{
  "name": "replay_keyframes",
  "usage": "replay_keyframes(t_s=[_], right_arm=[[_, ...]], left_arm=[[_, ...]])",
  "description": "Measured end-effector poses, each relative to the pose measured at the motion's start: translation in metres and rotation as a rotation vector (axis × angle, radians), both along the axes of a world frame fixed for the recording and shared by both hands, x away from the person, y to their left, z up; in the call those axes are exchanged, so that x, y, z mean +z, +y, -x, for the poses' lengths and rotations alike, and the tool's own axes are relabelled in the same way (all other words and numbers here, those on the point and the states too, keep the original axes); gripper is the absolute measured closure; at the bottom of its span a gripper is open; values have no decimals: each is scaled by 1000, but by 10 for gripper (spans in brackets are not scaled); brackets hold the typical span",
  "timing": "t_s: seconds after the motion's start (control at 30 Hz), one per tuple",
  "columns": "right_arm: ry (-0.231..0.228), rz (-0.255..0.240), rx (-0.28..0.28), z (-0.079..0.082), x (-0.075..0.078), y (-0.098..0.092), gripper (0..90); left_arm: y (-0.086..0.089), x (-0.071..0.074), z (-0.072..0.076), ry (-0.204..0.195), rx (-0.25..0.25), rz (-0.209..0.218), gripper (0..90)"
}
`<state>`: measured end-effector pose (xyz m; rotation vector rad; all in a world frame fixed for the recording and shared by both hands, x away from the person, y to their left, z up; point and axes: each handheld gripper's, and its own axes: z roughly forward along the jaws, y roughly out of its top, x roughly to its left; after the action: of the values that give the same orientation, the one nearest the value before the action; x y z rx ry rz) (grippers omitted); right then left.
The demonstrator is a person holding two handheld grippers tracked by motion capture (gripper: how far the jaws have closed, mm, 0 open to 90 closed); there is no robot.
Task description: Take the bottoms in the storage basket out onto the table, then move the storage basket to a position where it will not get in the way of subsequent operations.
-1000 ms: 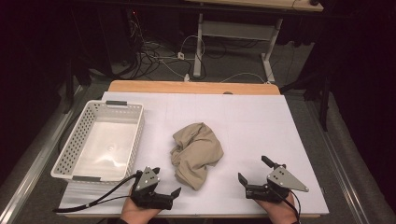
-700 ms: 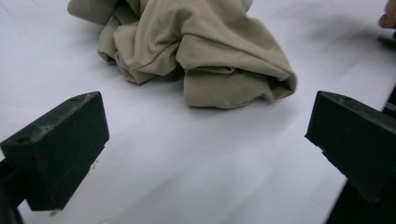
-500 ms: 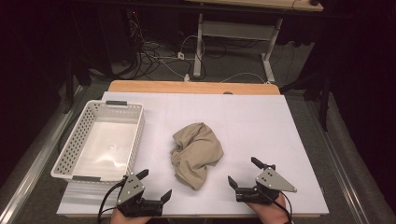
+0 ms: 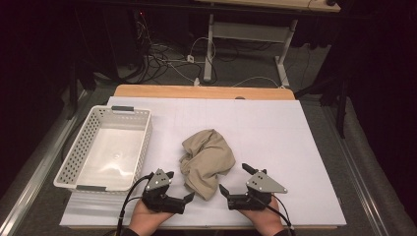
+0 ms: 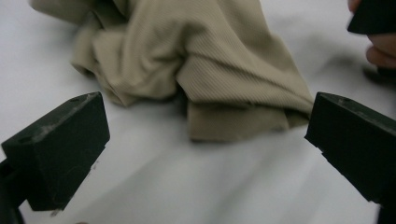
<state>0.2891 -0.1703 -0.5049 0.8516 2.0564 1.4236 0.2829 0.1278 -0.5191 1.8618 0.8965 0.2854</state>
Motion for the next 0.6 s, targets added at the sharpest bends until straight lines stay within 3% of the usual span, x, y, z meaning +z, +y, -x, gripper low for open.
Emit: replay_keyframes(t_s=[0.1, 0.2, 0.23, 0.3, 0.33, 0.37, 0.4, 0.47, 0.6], right_arm=[[-3, 5, 4, -5, 4, 8, 37], [-14, 9, 0, -9, 9, 14, 80], [-17, 11, -3, -10, 11, 15, 99], [-11, 15, -1, -9, 11, 16, 165], [-6, 13, 5, -8, 11, 17, 185], [8, 14, 24, -7, 10, 17, 272], [8, 14, 24, -7, 10, 17, 272], [30, 7, 40, -7, 11, 17, 352], [55, -7, 45, -6, 11, 15, 390]], left_arm=[[-6, 4, -7, -5, 10, 20, 0], [-16, 2, -16, 53, -3, 31, 0], [-18, 0, -15, 57, -6, 34, 93], [-20, -1, -14, 48, -53, 32, 417], [-19, -2, -16, 70, -71, 38, 522], [-19, -3, -18, 90, -78, 46, 637], [-19, -3, -18, 93, -85, 51, 637], [-20, -3, -16, 67, -103, 45, 739], [-23, -1, -7, 17, -122, 20, 762]])
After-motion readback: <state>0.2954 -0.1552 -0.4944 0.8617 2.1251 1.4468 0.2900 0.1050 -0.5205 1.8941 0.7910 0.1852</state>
